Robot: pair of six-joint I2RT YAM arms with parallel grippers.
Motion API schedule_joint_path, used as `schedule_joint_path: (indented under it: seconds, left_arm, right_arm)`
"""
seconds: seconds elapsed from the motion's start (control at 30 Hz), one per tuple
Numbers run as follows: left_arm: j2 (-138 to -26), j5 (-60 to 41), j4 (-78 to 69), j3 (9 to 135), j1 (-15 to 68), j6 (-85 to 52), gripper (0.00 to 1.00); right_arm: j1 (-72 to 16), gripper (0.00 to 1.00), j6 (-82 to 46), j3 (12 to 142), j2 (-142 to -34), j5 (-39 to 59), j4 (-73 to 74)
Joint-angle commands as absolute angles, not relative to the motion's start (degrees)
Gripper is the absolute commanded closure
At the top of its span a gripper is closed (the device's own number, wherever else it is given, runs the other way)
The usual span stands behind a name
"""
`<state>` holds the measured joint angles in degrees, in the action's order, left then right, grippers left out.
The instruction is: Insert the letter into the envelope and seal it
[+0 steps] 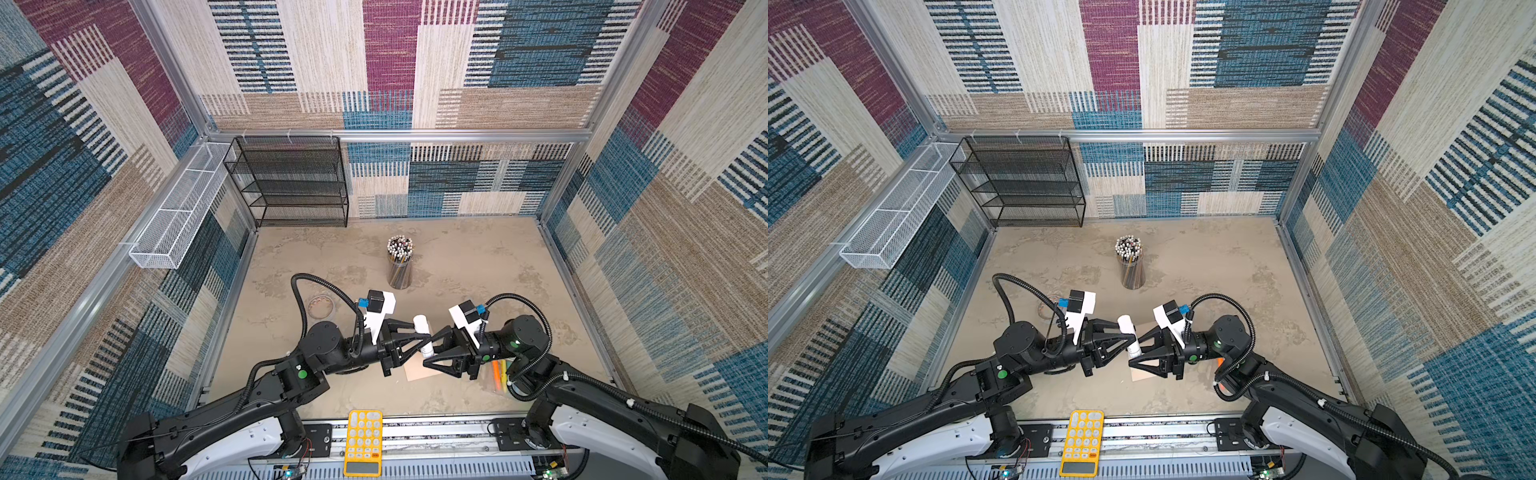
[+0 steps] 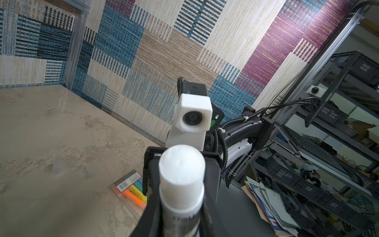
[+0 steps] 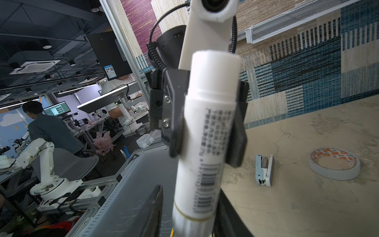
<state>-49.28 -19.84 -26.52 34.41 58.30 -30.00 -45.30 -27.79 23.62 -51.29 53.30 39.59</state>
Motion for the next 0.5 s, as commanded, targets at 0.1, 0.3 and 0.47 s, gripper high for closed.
schedule_joint_path:
  seconds: [0.1,0.3,0.47]
  left_arm:
    - [-49.29,-19.1,-27.79,35.16,58.34,-29.6,1.0]
    - [-49.17,-17.69,-26.5,35.39,58.26,-28.97,1.0]
    - [-49.26,-14.11,-22.55,36.27,58.27,-28.11,1.0]
  right_arm:
    - [-45.31,0.7,-27.78,23.95,-51.02,54.05,41.18]
    - [-45.3,0.75,-26.91,24.42,-50.09,53.45,38.87]
    - [-45.35,0.76,-24.71,26.11,-48.92,50.09,33.18]
